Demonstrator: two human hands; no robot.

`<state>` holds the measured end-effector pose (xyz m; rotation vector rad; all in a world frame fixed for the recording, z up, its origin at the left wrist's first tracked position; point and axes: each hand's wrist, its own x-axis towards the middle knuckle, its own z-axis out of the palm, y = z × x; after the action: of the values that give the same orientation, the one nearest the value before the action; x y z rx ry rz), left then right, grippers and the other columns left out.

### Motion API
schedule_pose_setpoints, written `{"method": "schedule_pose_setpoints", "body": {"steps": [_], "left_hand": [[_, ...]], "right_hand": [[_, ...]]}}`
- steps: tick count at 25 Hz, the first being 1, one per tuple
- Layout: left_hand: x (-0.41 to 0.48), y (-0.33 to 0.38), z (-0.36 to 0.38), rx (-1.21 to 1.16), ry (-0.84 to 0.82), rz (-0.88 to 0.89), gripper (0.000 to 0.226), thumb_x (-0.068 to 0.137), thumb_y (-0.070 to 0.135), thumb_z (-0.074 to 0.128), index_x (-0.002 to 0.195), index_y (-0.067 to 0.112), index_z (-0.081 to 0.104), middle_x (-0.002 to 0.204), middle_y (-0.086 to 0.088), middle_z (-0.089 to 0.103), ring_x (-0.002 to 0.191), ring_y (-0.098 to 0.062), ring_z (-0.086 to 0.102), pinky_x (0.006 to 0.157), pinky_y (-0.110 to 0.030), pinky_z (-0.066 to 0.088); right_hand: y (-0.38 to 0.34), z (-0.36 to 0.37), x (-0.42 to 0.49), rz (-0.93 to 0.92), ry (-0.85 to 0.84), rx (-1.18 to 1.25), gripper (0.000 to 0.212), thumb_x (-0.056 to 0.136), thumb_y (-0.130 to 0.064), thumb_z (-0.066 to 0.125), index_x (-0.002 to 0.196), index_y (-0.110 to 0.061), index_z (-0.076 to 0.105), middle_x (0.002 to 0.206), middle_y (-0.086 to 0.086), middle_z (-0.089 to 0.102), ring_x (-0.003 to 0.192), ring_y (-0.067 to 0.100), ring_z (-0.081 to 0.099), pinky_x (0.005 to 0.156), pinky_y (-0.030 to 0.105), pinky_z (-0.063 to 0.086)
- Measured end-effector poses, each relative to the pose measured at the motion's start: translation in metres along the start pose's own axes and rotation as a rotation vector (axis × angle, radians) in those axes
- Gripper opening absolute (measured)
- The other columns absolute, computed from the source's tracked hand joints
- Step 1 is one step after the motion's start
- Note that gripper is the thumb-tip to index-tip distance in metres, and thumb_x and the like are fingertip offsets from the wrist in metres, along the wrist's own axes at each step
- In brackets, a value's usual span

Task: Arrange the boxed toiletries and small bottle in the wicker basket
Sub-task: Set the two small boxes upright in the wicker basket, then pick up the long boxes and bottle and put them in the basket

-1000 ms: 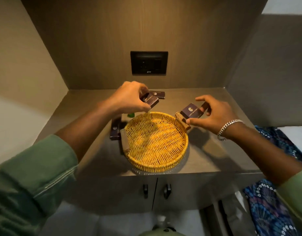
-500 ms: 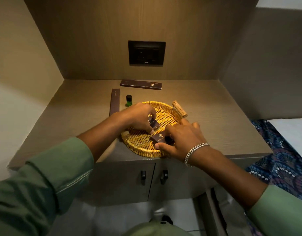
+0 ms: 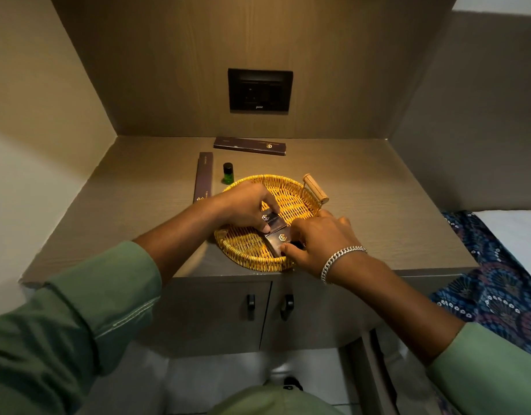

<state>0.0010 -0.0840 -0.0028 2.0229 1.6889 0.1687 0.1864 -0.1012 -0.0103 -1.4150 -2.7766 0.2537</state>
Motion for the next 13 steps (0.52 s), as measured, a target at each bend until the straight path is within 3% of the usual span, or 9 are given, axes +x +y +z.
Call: {"method": "schedule_pose_setpoints", "body": {"steps": [3,8,13], "left_hand": [[-0.004,-0.003,-0.014,-0.086,0.116,-0.032,0.046,0.077,0.019,0.074,0.121,0.025,0.061,0.100,0.006,0.057,0.089,-0.013,0.055,0.063,-0.023,0.042],[-0.010,-0.049,-0.056,-0.335,0.676,-0.248,0.016,0.081,0.021,0.069,0.096,0.027,0.064,0.087,0.008,0.061,0.080,-0.006,0.059,0.056,-0.017,0.043],[-0.007,-0.113,-0.034,-0.381,0.683,-0.657,0.015,0.079,0.025,0.070,0.090,0.020,0.061,0.091,-0.005,0.065,0.072,-0.016,0.060,0.052,-0.029,0.045]], "right_hand": [[0.003,-0.011,0.000,-0.050,0.012,0.058,0.034,0.082,-0.052,0.054,0.101,-0.023,0.058,0.100,0.001,0.066,0.092,0.022,0.054,0.078,0.038,0.047],[0.021,-0.057,0.044,-0.126,0.150,0.222,0.021,0.080,-0.045,0.062,0.090,-0.026,0.061,0.080,-0.010,0.058,0.074,0.012,0.057,0.062,0.029,0.049],[0.035,-0.074,0.144,-0.202,0.133,0.257,0.010,0.080,-0.033,0.068,0.083,-0.027,0.060,0.077,-0.008,0.061,0.070,0.007,0.055,0.054,0.022,0.042]]}}
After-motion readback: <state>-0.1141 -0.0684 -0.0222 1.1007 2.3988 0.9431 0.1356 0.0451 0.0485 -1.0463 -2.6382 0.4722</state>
